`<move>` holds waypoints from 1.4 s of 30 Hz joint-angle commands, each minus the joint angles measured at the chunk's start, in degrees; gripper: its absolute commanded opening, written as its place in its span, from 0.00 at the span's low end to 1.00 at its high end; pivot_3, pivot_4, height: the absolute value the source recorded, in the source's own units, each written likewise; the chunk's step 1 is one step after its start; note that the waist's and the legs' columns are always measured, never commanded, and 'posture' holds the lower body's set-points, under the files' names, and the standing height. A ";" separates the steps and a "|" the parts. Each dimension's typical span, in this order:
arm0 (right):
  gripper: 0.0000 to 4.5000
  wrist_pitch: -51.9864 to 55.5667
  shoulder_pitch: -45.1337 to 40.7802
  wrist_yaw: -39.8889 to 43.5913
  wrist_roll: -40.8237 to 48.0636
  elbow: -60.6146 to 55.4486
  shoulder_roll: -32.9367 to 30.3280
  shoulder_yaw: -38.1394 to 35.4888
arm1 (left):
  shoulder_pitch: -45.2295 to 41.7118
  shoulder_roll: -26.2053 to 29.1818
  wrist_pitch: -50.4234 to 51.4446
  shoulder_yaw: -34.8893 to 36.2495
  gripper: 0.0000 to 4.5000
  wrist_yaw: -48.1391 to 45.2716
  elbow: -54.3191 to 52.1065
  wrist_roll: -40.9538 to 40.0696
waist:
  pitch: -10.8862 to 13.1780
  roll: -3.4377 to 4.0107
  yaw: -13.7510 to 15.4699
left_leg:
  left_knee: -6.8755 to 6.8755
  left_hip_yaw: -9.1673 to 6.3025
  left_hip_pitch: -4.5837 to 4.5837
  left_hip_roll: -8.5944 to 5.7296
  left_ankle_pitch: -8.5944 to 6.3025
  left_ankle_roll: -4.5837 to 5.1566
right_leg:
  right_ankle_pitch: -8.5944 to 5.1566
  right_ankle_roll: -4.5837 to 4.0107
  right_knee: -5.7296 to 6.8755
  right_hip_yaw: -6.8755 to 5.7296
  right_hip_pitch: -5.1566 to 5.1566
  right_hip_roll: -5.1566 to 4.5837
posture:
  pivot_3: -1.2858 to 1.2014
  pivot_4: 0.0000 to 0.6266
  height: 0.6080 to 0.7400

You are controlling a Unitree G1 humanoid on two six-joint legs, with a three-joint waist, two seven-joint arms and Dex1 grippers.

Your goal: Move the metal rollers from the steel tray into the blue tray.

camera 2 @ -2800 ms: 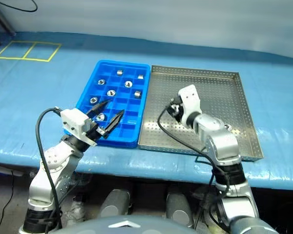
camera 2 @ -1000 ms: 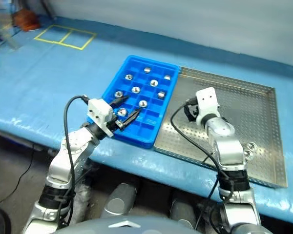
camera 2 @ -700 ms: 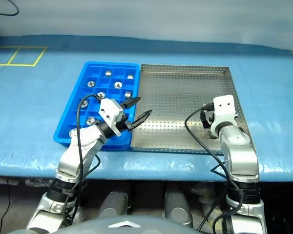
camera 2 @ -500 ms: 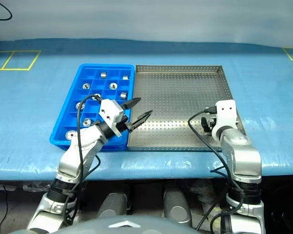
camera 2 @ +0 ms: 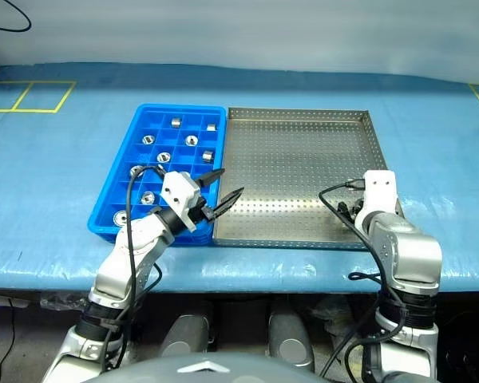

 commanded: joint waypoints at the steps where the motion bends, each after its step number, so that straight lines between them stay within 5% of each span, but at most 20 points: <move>1: 0.88 1.24 0.93 -1.62 -1.60 -1.63 -0.88 0.27 | -0.22 -0.70 -1.08 0.01 0.68 0.30 -2.21 -0.06 | 0.00 0.00 0.00 | 0.00 0.00 0.00 0.00 0.00 0.00 | 0.00 0.00 -0.01 0.00 0.00 0.00 | 0.54 0.24 1.00; 5: 0.88 2.57 1.16 -1.75 -0.46 -1.52 1.91 -0.56 | -0.71 -1.10 -1.34 -0.37 0.68 0.08 -1.66 0.07 | -0.01 -0.02 -0.09 | 0.00 -0.01 0.00 0.01 0.00 0.00 | 0.00 0.00 0.00 0.00 0.00 0.01 | 0.53 0.24 1.00; 8: 0.76 3.16 1.42 -0.66 1.23 -1.48 4.08 -1.72 | -0.91 -1.25 -1.40 -0.19 0.68 0.03 -1.57 -0.03 | -0.04 -0.06 -0.13 | 0.00 -0.02 0.00 0.01 0.00 0.00 | 0.00 0.00 0.00 -0.01 0.00 0.02 | 0.54 0.24 1.00; 16: 0.19 -4.25 2.17 5.75 4.83 -4.78 3.62 1.46 | -1.04 -1.16 -1.68 0.20 0.68 0.20 -1.43 0.05 | -0.08 -0.13 -0.60 | 0.06 0.01 0.03 0.05 0.00 0.00 | 0.01 0.02 0.01 -0.01 0.03 0.02 | 0.54 0.24 1.00; 26: 0.19 -15.83 0.97 9.32 6.92 -8.06 -0.53 1.06 | -1.17 -1.36 -2.13 0.15 0.68 0.44 -0.89 0.40 | -0.01 -0.03 -0.04 | 0.05 -0.02 -0.20 0.00 -0.02 0.03 | 0.03 0.06 -0.09 -0.01 -0.13 0.00 | 0.54 0.24 1.00; 40: 0.19 -27.23 -2.19 11.23 25.83 -15.34 12.36 -2.69 | -4.02 -8.56 1.33 -3.27 0.68 3.41 3.17 0.81 | 0.00 -0.01 -0.12 | 0.31 -0.14 -0.49 -0.03 -0.06 0.10 | 0.14 0.24 -0.18 -0.05 -0.21 0.02 | 0.53 0.24 1.00; 42: 0.19 -28.50 -2.29 10.24 25.96 -14.81 13.56 -1.35 | -4.42 -10.23 1.53 -4.14 0.76 2.21 3.39 -0.68 | 0.01 0.00 -0.12 | 0.38 -0.14 -0.54 -0.05 -0.07 0.11 | 0.16 0.26 -0.20 -0.04 -0.21 0.00 | 0.53 0.24 1.00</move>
